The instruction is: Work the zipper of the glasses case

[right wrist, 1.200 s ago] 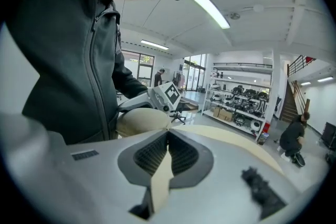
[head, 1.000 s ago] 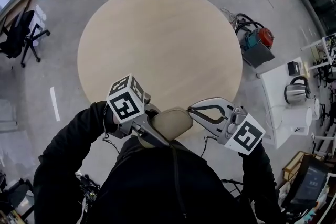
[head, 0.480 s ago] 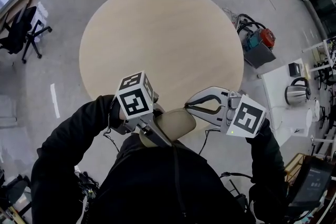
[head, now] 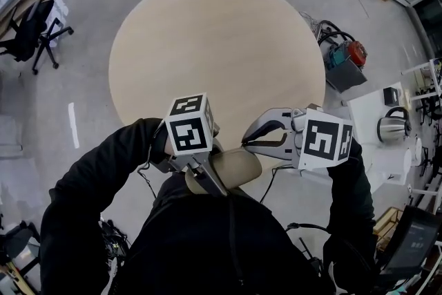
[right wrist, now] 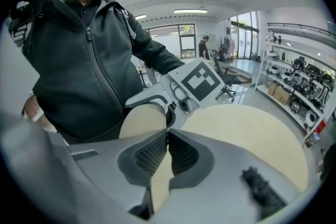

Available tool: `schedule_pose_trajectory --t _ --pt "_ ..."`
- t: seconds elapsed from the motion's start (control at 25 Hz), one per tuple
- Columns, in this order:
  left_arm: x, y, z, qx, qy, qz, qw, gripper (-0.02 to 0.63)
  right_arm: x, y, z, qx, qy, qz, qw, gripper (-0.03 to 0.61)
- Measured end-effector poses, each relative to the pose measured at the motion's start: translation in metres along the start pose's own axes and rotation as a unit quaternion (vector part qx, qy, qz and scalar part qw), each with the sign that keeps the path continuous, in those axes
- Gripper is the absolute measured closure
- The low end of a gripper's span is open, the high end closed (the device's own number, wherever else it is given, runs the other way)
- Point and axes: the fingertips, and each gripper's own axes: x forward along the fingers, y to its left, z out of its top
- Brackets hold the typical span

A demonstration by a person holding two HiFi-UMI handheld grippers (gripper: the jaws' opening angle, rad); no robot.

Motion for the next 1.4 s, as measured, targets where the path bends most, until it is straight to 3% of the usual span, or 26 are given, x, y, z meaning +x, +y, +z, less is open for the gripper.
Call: schedule_pose_trajectory --t 0.12,0.24,0.32,0.4,0.48,0.52,0.6,0.68,0.76,0.84,0.92,1.0,1.12,1.32,1.4 --pt "0.002 -0.001 -0.002 -0.001 0.005 -0.002 1.0 0.305 0.003 0.003 0.0 0.004 0.007 0.016 1.0 0.571" --pt "-0.003 0.001 -0.003 -0.007 -0.027 -0.002 0.9996 0.304 0.005 -0.004 0.0 0.018 -0.023 -0.008 1.0 0.569" --pt "-0.008 0.007 -0.003 -0.012 -0.063 0.003 0.998 0.302 0.005 -0.015 -0.004 0.037 -0.053 -0.049 0.997 0.557" --pt "-0.014 0.021 -0.005 -0.019 -0.1 0.022 0.9945 0.302 0.0 -0.029 -0.01 0.06 -0.087 -0.096 0.99 0.491" --pt "-0.025 0.047 -0.008 -0.039 -0.145 0.063 0.9867 0.302 -0.016 -0.05 -0.017 0.098 -0.13 -0.159 0.974 0.491" --pt "-0.033 0.066 -0.01 -0.058 -0.169 0.095 0.9793 0.302 -0.026 -0.063 -0.024 0.126 -0.154 -0.198 0.96 0.491" --pt "-0.053 0.114 -0.023 -0.118 -0.213 0.176 0.9536 0.302 -0.044 -0.085 -0.047 0.192 -0.205 -0.274 0.92 0.491" --pt "-0.073 0.165 -0.048 -0.2 -0.243 0.257 0.9138 0.302 -0.049 -0.098 -0.077 0.266 -0.249 -0.333 0.87 0.492" --pt "-0.086 0.207 -0.076 -0.273 -0.262 0.311 0.8718 0.302 -0.038 -0.096 -0.103 0.329 -0.277 -0.357 0.829 0.492" --pt "-0.094 0.236 -0.094 -0.313 -0.281 0.337 0.8422 0.302 -0.019 -0.089 -0.118 0.369 -0.292 -0.359 0.806 0.492" --pt "-0.099 0.251 -0.098 -0.322 -0.312 0.339 0.8273 0.301 -0.001 -0.083 -0.122 0.39 -0.301 -0.352 0.796 0.492" --pt "-0.101 0.259 -0.095 -0.313 -0.34 0.335 0.8212 0.301 0.012 -0.079 -0.122 0.396 -0.311 -0.344 0.793 0.492" --pt "-0.102 0.273 -0.1 -0.303 -0.336 0.362 0.8155 0.299 0.018 -0.075 -0.125 0.399 -0.329 -0.343 0.784 0.492" --pt "-0.107 0.274 -0.107 -0.291 -0.329 0.349 0.8275 0.267 0.012 -0.07 -0.129 0.418 -0.384 -0.332 0.753 0.492" --pt "-0.111 0.273 -0.11 -0.288 -0.319 0.359 0.8283 0.254 0.011 -0.07 -0.131 0.428 -0.398 -0.327 0.743 0.492"
